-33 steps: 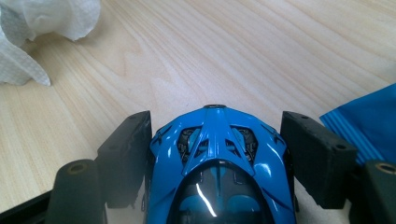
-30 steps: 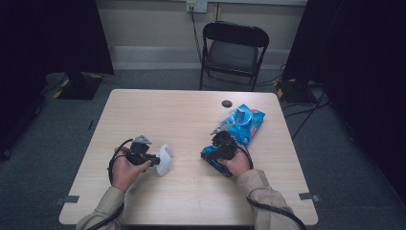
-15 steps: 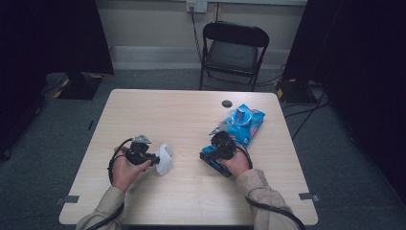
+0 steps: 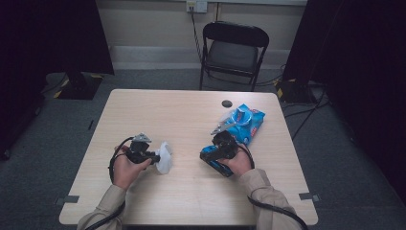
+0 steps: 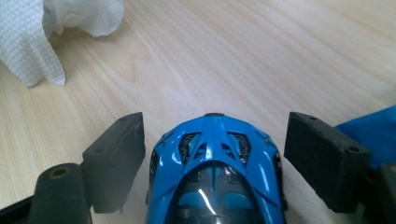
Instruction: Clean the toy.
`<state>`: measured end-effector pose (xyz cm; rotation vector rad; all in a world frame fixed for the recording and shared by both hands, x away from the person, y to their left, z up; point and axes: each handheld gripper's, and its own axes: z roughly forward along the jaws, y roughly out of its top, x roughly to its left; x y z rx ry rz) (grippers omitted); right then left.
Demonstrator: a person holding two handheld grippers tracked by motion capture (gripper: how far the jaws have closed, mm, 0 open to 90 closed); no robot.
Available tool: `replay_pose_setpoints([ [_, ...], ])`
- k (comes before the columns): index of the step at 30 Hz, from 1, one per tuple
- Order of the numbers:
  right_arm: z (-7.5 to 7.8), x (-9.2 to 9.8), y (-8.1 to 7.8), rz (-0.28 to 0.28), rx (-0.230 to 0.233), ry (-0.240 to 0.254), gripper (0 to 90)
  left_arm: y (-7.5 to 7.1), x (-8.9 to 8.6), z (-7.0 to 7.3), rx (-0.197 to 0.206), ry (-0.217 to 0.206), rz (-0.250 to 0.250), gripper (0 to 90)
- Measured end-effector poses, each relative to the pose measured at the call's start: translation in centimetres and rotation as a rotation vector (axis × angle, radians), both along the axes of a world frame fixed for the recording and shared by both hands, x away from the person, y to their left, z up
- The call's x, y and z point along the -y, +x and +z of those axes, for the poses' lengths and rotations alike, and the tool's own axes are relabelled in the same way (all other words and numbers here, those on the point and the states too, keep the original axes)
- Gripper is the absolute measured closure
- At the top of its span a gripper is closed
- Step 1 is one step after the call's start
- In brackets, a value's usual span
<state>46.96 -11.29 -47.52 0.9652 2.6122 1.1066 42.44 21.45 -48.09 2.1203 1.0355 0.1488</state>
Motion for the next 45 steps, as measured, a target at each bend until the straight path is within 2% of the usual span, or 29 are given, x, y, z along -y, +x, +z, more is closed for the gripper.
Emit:
replay_pose_setpoints([
  [7, 1.0, 0.6, -0.4, 0.014, 0.009, 0.013, 19.8, 0.9, 0.6, 0.4, -0.015, -0.002, 0.001, 76.7],
  [14, 1.6, 1.5, -0.5, 0.007, 0.02, 0.023, 19.4, 2.2, 1.1, 0.9, 0.001, 0.006, 0.02, 77.3],
  [17, 1.7, 2.0, -0.6, 0.006, 0.024, 0.035, 19.1, 2.8, 1.4, 1.1, 0.003, 0.027, 0.015, 77.5],
  [19, 1.7, 2.1, -0.6, 0.006, 0.022, 0.037, 18.4, 2.9, 1.5, 1.1, 0.004, 0.017, 0.021, 77.5],
  [21, 1.7, 2.3, -0.6, 0.005, 0.022, 0.034, 18.0, 3.0, 1.5, 1.2, 0.02, 0.025, 0.019, 76.2],
  [22, 1.8, 2.5, -0.6, 0.004, 0.024, 0.035, 18.0, 3.1, 1.5, 1.2, 0.033, 0.025, 0.022, 73.1],
  [24, 1.9, 2.8, -0.6, 0.0, 0.018, 0.04, 18.0, 3.0, 1.5, 1.4, 0.021, 0.017, 0.024, 71.1],
  [26, 1.9, 3.0, -0.6, -0.001, 0.016, 0.042, 17.8, 2.9, 1.5, 1.4, 0.035, 0.013, 0.038, 63.9],
  [28, 1.9, 3.1, -0.7, 0.004, 0.02, 0.039, 17.5, 2.9, 1.4, 1.5, 0.034, 0.017, 0.037, 61.4],
  [29, 1.9, 3.2, -0.8, 0.002, 0.025, 0.043, 17.0, 2.8, 1.3, 1.6, 0.033, 0.014, 0.039, 55.5],
  [30, 1.9, 3.2, -0.8, 0.002, 0.025, 0.043, 17.0, 2.8, 1.3, 1.7, 0.036, 0.015, 0.039, 55.5],
  [32, 1.9, 3.2, -0.8, 0.001, 0.024, 0.049, 16.5, 2.7, 1.2, 1.9, 0.043, 0.016, 0.041, 47.7],
  [33, 1.9, 3.2, -0.8, 0.005, 0.019, 0.056, 16.3, 2.7, 1.1, 2.0, 0.049, 0.02, 0.04, 40.8],
  [35, 1.9, 3.1, -0.8, 0.004, 0.025, 0.052, 15.7, 2.5, 1.1, 2.1, 0.064, 0.026, 0.036, 37.0],
  [38, 1.9, 3.1, -0.9, 0.009, 0.026, 0.055, 15.7, 2.4, 1.0, 2.2, 0.06, 0.034, 0.033, 30.5],
  [40, 1.9, 3.0, -0.9, 0.011, 0.025, 0.055, 15.8, 2.3, 0.9, 2.2, 0.059, 0.037, 0.031, 28.4],
  [41, 1.9, 3.0, -1.0, 0.011, 0.043, 0.043, 15.9, 2.2, 0.7, 2.3, 0.055, 0.044, 0.027, 26.5],
  [45, 2.1, 3.1, -1.1, 0.018, 0.037, 0.049, 15.6, 1.9, 0.6, 2.4, 0.06, 0.043, 0.035, 24.7],
])
